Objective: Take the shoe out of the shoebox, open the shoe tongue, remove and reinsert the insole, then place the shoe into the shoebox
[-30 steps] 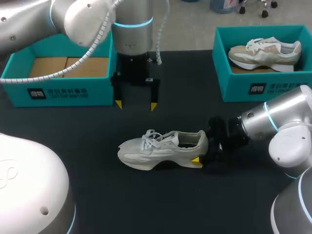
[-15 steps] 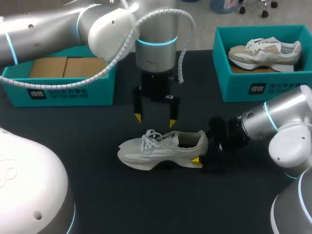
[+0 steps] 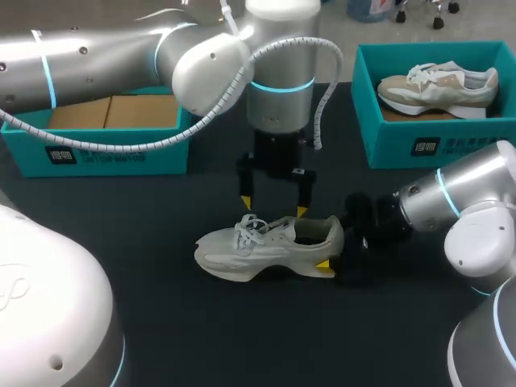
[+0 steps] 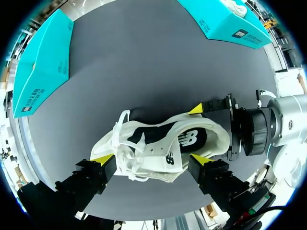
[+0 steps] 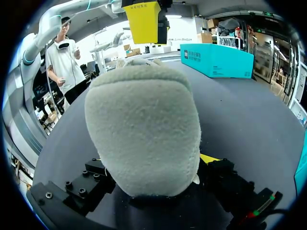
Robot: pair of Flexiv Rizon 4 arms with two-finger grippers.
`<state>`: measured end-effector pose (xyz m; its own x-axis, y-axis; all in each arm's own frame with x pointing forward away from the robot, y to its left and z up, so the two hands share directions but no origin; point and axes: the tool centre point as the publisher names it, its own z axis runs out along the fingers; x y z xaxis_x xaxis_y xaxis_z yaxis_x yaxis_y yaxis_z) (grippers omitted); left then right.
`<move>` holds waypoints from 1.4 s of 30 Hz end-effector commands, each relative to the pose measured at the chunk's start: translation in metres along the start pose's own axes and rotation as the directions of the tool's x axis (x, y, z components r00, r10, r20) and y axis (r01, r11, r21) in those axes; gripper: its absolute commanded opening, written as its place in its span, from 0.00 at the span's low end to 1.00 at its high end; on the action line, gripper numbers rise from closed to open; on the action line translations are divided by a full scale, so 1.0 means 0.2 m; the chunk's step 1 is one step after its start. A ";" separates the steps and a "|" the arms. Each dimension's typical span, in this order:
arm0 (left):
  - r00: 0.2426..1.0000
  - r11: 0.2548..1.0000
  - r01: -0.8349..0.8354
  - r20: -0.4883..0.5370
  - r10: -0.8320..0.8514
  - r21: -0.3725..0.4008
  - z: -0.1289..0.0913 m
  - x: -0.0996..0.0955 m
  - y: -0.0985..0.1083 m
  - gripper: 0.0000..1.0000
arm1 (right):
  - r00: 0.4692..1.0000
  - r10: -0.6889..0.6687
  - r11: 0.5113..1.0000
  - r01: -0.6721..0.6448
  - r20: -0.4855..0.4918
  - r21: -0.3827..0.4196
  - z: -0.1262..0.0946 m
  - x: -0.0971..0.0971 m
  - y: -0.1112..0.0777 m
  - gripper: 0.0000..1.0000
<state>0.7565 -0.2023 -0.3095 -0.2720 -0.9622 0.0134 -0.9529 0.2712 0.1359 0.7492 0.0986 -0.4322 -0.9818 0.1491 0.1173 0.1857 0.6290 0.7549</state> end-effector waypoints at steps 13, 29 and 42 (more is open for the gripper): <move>0.992 0.999 0.046 0.116 -0.046 0.005 0.16 0.03 -0.01 1.00 | 1.000 0.001 1.000 -0.001 0.002 0.001 0.02 0.00 -0.01 0.00; 0.977 0.984 0.175 0.119 -0.178 0.031 0.09 -0.12 0.09 0.88 | 1.000 0.001 1.000 -0.001 0.002 0.001 0.02 0.00 -0.01 0.00; 0.990 0.989 0.139 -0.018 -0.140 -0.054 0.04 -0.14 0.15 0.00 | 1.000 0.001 1.000 -0.001 0.002 0.001 0.02 0.00 -0.01 0.00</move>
<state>0.7333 -0.1773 -0.3155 -0.1410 -0.9894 -0.0345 -0.9726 0.1319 0.1914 0.7492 0.0987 -0.4322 -0.9818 0.1492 0.1172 0.1857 0.6290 0.7549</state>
